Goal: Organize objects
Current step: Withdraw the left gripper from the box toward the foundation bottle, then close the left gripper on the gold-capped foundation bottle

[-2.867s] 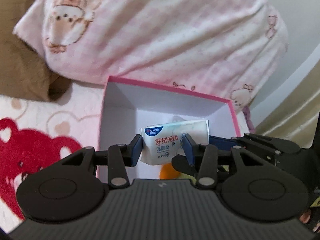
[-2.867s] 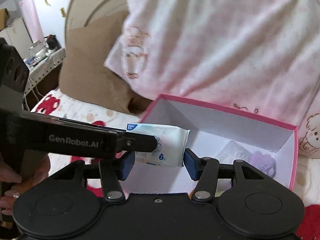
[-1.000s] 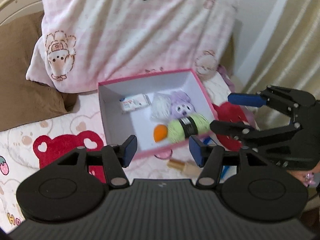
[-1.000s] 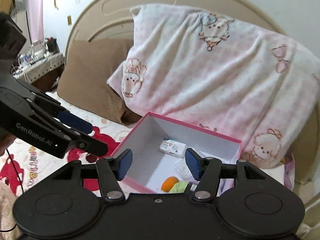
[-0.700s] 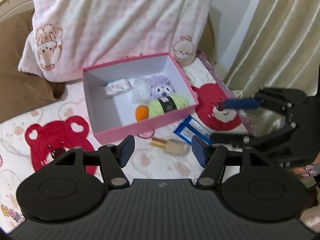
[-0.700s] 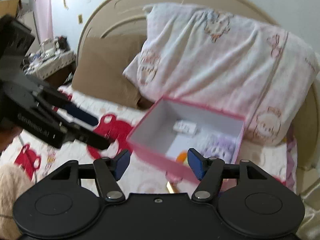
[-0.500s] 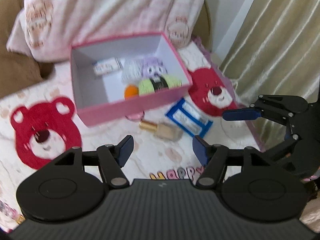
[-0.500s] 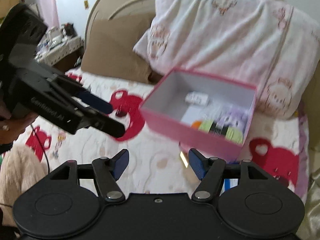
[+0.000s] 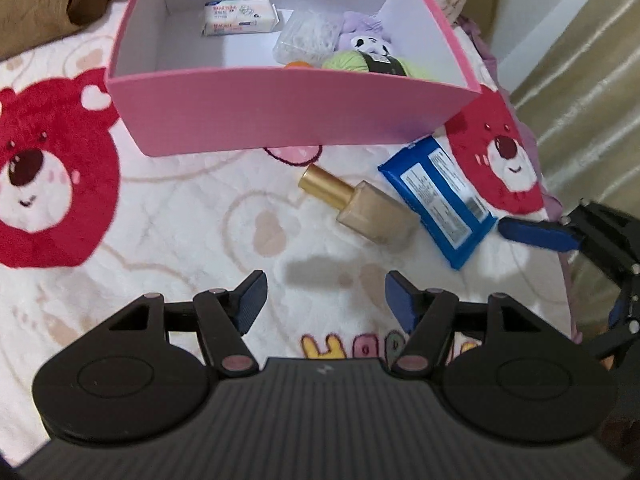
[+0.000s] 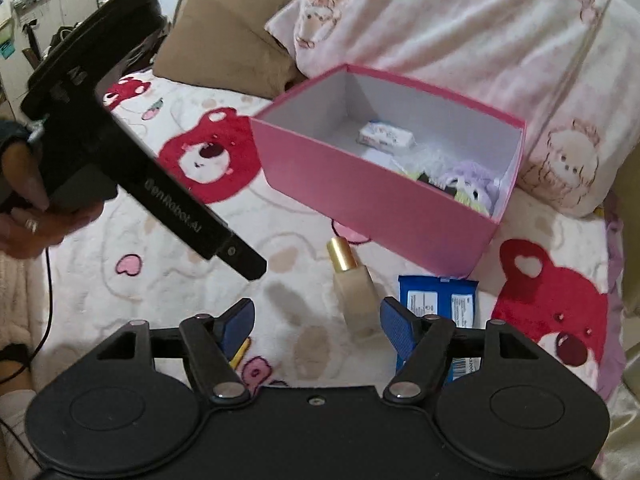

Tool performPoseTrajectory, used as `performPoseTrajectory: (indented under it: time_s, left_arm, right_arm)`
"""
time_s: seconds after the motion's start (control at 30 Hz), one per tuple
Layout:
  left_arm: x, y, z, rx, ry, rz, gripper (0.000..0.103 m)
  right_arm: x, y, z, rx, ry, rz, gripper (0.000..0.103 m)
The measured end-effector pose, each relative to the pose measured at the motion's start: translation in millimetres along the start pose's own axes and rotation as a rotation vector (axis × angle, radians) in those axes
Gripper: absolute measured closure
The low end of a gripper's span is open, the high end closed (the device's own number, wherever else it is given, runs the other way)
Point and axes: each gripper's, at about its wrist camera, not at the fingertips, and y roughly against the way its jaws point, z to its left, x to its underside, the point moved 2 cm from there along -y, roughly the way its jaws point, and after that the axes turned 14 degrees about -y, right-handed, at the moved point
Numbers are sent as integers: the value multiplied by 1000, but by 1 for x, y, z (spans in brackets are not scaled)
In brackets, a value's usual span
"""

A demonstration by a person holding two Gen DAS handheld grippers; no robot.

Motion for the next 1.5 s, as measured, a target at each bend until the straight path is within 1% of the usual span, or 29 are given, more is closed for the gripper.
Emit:
performPoseTrajectory:
  time_s: [0.03,0.07,0.13,0.17,0.27,0.3,0.37,0.5,0.53,0.6,0.63,0.7,0.73,0.77,0.8,0.87,1.0,1.1,1.13,1.17,1.2,1.23,1.27,1.37,1.5]
  left_arm:
    - [0,-5,-1,0,6,-13,38]
    - [2,-11,-3,-4,9,-23,38]
    - [5,-22,-6,-9,4,-32,37]
    - [7,-28,-8,1,8,-33,37]
    - [5,-45,-7,20,37,-24,37]
    - [3,-49,-7,12,43,-39,37]
    - [3,-52,-7,15,63,-72,35]
    - [5,-63,-7,55,108,-107,35]
    - [7,-65,-7,58,116,-114,34]
    - [11,-68,-5,63,132,-141,33]
    - [13,-69,-3,69,137,-156,33]
    - [17,-72,1,84,149,-179,33]
    - [19,-72,3,97,154,-187,33]
    - [21,-71,5,109,161,-203,33]
    - [23,-71,7,121,173,-216,33]
    - [25,-70,11,144,198,-230,33]
    - [27,-70,13,180,220,-236,36]
    - [33,-70,17,207,243,-228,46]
    - [34,-72,17,211,246,-222,52]
    - [36,-72,17,214,245,-218,58]
    - [38,-72,19,214,238,-214,59]
    - [39,-72,19,224,235,-216,64]
    - [40,-72,20,241,238,-217,66]
    - [42,-69,17,236,229,-212,68]
    - [47,-66,10,239,217,-163,68]
  right_arm:
    - [0,-7,-3,-2,-10,11,29]
    - [1,-16,-7,14,-15,20,29]
    - [2,-33,-10,61,13,35,29]
    - [2,-42,-12,82,27,49,30]
    - [7,-60,-13,123,130,62,30]
    - [9,-63,-12,131,172,61,30]
    - [13,-72,-14,121,207,73,30]
    - [17,-89,-15,129,215,92,31]
    - [17,-93,-17,133,201,93,31]
    - [14,-98,-19,127,159,97,35]
    - [13,-101,-20,117,129,111,41]
    - [11,-102,-21,130,70,107,45]
    - [10,-101,-22,137,43,105,49]
    - [10,-100,-23,146,12,101,56]
    - [9,-98,-25,151,-34,97,58]
    - [8,-94,-31,117,-165,99,60]
    - [14,-90,-35,46,-384,118,60]
    - [22,-87,-34,-27,-562,129,60]
    - [25,-89,-31,-57,-608,132,60]
    - [28,-89,-28,-72,-629,130,60]
    - [30,-90,-26,-71,-625,129,60]
    - [31,-90,-21,-55,-606,121,60]
    - [32,-89,-16,-38,-581,113,60]
    - [34,-87,-12,-33,-569,107,60]
    - [40,-82,-12,-53,-586,140,60]
